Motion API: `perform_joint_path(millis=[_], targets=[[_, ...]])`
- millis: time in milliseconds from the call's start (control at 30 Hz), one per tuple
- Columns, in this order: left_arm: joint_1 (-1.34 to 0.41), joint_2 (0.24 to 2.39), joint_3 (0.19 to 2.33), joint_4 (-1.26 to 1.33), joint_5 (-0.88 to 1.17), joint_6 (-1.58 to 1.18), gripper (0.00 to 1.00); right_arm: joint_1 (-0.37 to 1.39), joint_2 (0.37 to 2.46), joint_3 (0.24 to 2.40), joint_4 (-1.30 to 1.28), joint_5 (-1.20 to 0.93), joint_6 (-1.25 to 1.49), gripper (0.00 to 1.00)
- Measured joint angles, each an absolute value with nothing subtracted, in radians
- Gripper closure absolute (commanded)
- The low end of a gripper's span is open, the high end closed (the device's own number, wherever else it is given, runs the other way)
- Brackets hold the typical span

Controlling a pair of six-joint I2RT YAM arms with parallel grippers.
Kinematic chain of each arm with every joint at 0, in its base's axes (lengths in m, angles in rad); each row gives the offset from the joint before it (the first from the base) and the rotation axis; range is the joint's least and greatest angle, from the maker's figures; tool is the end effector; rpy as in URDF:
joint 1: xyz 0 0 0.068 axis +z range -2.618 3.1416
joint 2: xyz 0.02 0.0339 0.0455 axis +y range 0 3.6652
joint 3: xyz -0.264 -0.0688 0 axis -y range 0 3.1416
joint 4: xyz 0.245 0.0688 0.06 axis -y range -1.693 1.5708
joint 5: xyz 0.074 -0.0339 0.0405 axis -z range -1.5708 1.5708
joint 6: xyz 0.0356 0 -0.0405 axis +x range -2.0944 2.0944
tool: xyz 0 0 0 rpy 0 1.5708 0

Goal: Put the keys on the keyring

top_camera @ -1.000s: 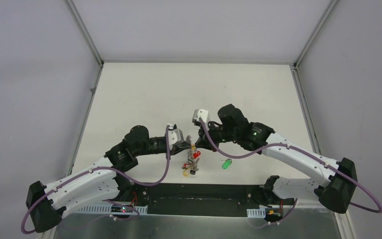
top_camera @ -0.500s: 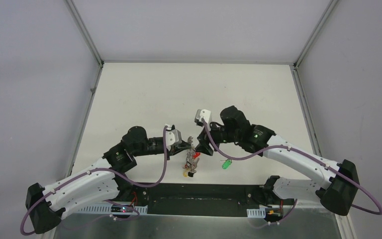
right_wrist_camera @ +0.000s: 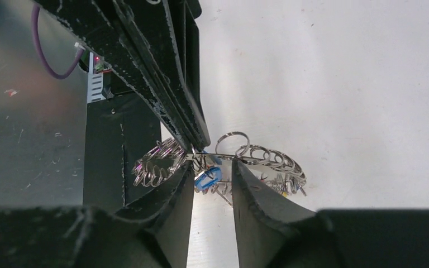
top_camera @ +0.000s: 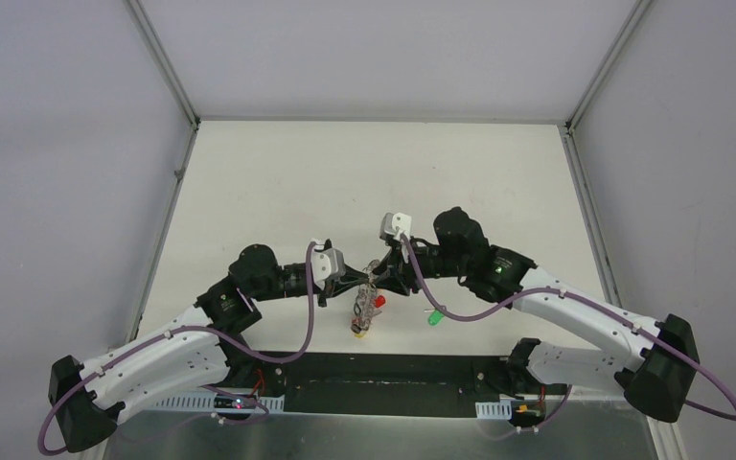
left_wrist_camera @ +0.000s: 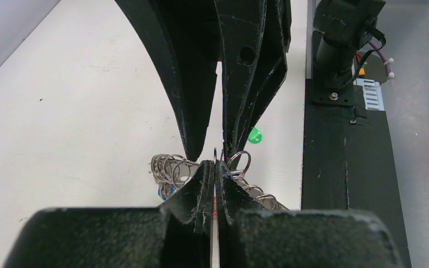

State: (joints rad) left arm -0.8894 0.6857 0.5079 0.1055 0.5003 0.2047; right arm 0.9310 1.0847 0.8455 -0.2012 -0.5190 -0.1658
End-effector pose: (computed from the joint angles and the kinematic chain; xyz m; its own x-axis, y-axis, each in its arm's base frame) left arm 0.0953 -0.1446 0.2888 0.1552 0.0917 -0.9836 0.9716 0.1659 0.1688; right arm 0.1314 0.2061 0.3024 -0.0919 -0.3635 -0.9271 -0.9932 0.0999 0.0593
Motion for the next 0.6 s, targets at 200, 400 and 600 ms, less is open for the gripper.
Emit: perform_joint_path(millis=[200,400,600], targets=[[-0.889,0.686,0.508,0.105,0.498,0.197,1.0,0.931,1.085,0.825,-0.155,-0.561,-0.163,0.97],[-0.889,0.684,0.508,0.103,0.498,0.193,1.0,0.931,1.074,0.787,-0.105,-0.587,-0.162,1.0],[-0.889,0.672,0.505,0.107,0.498,0.19,1.0,0.931,1.055,0.77,-0.079,-0.592,-0.164,1.0]])
